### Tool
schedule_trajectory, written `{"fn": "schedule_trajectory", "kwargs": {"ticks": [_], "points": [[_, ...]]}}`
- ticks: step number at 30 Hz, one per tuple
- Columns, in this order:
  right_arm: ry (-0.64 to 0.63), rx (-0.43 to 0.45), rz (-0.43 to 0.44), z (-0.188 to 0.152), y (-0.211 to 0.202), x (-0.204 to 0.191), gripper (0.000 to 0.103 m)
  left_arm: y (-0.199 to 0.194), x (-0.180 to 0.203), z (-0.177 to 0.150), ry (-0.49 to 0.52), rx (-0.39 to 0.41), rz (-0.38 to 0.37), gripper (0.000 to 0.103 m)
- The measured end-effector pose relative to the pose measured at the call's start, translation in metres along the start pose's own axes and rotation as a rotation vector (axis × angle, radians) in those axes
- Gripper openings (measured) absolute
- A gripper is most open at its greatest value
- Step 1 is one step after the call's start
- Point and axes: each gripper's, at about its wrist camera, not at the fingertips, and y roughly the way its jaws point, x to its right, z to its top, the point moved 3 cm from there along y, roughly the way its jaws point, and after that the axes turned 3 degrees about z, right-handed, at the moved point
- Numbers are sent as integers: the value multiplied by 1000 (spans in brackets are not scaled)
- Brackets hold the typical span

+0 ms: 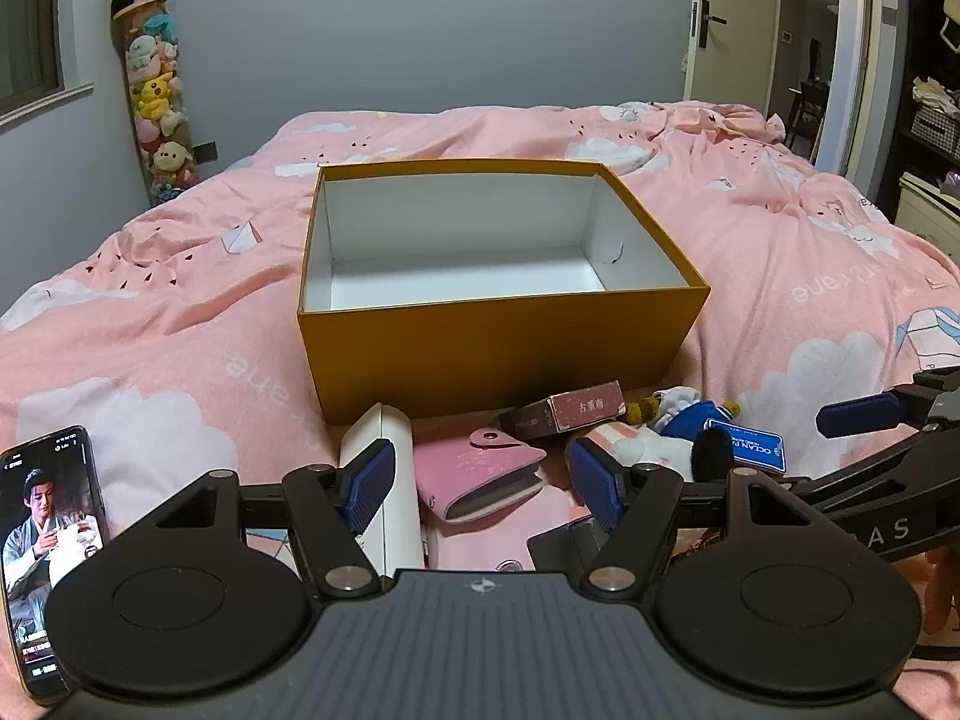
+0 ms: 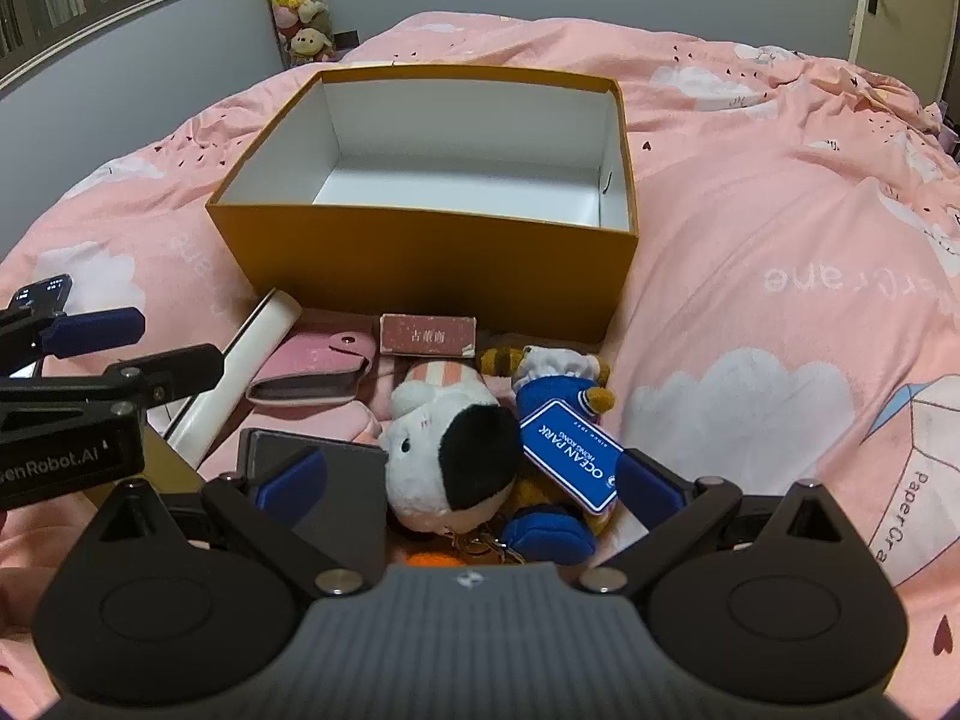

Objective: Organize objects
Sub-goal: 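Grasp the white glasses case with the left tool while the right tool grasps the small gold box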

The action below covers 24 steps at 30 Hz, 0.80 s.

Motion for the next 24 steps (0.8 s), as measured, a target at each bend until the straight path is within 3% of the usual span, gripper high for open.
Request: {"fn": "schedule_trajectory", "kwargs": {"ticks": [17,19,21,24], "points": [[2,-20,42,1,4,0,101,4,-11,-1,-46,-80,-45,72],[-12,-21,58,3,5,-2,94,6,-18,1,-61,-91,-36,72],[-32,-33,76,6,8,-5,80,8,-26,6,-43,-105,-19,72],[-53,-60,117,14,14,-8,72,17,-41,16,-45,-142,-34,72]]}}
